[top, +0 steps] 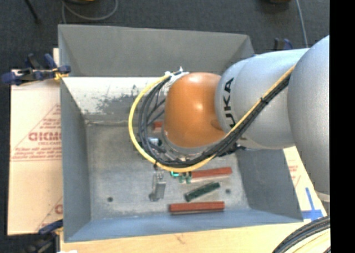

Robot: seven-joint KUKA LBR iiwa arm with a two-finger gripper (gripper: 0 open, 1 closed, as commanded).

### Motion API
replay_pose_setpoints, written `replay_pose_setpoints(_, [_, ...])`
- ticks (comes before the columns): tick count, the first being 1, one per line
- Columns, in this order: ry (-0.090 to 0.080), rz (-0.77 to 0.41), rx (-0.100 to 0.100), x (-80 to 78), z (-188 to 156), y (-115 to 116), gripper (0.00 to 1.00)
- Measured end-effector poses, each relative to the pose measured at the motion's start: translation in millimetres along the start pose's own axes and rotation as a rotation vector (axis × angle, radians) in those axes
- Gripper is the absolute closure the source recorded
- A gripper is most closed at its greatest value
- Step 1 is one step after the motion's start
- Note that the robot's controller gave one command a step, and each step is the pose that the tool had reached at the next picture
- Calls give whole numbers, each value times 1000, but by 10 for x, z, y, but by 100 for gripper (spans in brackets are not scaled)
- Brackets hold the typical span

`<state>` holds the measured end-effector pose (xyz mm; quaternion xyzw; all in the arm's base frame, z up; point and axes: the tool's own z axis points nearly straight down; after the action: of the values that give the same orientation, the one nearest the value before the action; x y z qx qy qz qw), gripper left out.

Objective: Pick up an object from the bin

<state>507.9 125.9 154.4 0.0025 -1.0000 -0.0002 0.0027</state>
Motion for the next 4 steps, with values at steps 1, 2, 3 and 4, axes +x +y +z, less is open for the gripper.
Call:
replay_pose_setpoints(1, [-3,124,3,134,514,-1064,0])
replay_pose_setpoints(2, [-8,-44,3,-221,825,-1748,0])
replay_pose_setpoints(3, [-7,-43,0,-226,789,-1724,100])
replay_pose_setpoints(4, [-14,82,1,178,-52,-1949,100])
